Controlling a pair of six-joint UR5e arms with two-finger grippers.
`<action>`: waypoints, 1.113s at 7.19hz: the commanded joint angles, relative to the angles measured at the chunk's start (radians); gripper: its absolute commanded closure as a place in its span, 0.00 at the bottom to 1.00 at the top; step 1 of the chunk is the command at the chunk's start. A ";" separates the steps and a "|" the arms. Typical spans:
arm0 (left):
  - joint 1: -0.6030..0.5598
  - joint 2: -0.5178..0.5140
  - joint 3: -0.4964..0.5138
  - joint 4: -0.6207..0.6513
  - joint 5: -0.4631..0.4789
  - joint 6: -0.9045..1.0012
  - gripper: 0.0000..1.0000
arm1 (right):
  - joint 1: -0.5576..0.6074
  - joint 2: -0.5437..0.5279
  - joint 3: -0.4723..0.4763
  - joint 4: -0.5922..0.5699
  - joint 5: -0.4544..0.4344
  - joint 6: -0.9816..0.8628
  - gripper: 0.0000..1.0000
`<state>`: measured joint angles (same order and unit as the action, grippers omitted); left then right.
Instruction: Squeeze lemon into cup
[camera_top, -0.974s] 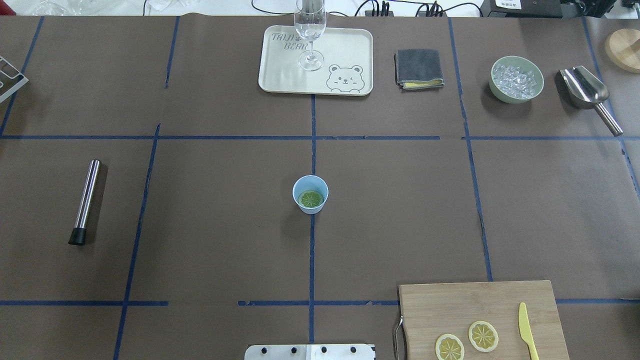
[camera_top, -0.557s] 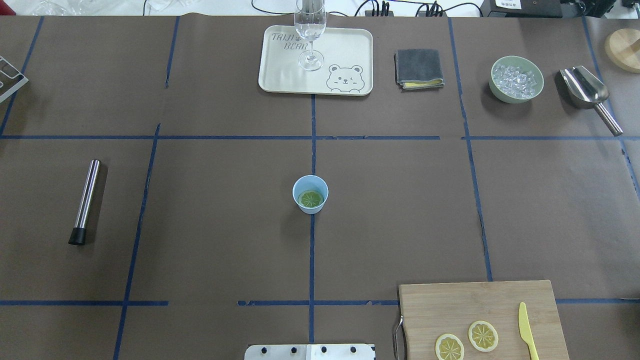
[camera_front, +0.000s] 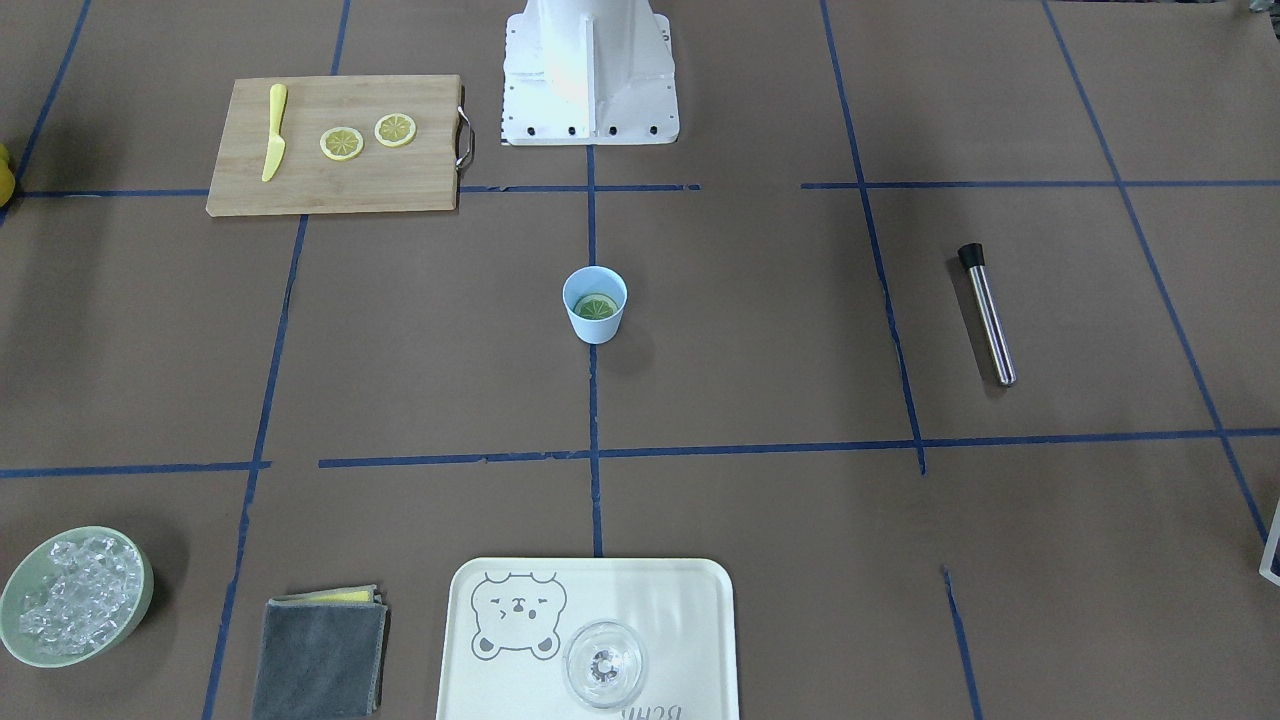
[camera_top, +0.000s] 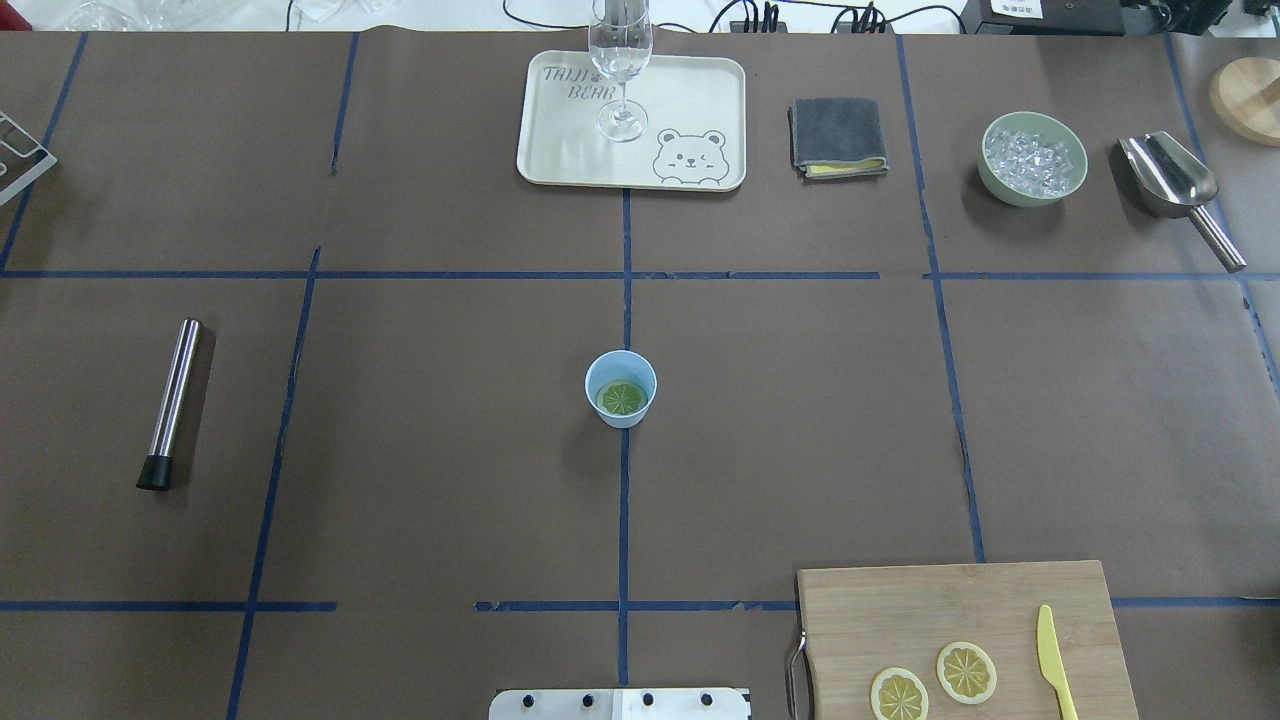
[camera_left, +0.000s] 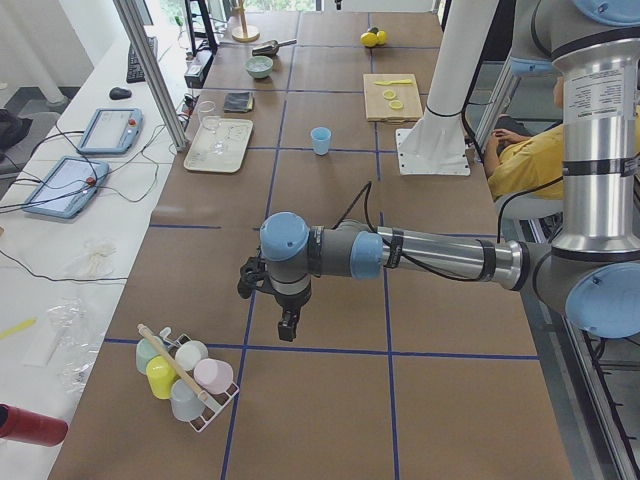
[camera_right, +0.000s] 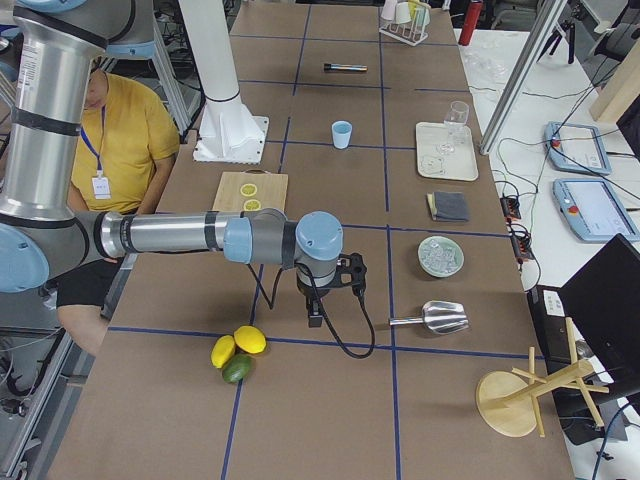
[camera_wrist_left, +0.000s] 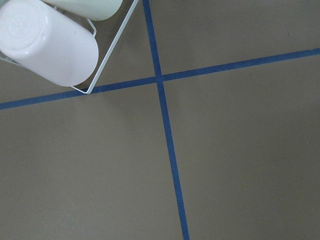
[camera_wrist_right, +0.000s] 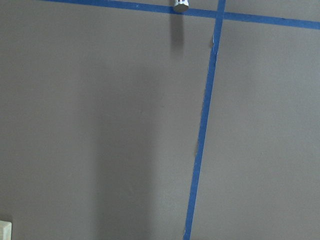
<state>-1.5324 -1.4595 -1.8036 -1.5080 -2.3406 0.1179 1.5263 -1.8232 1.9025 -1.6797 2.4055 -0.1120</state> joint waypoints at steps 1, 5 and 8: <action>0.000 0.002 -0.010 -0.001 -0.006 0.008 0.00 | 0.000 0.002 0.001 0.000 0.004 0.000 0.00; 0.003 -0.027 0.001 -0.008 -0.005 0.002 0.00 | 0.000 0.005 -0.006 0.000 0.001 0.000 0.00; 0.003 -0.030 0.006 -0.001 0.006 0.006 0.00 | -0.001 0.018 -0.006 0.000 0.000 0.000 0.00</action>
<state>-1.5295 -1.4899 -1.8011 -1.5109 -2.3376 0.1238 1.5257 -1.8113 1.8971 -1.6797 2.4066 -0.1120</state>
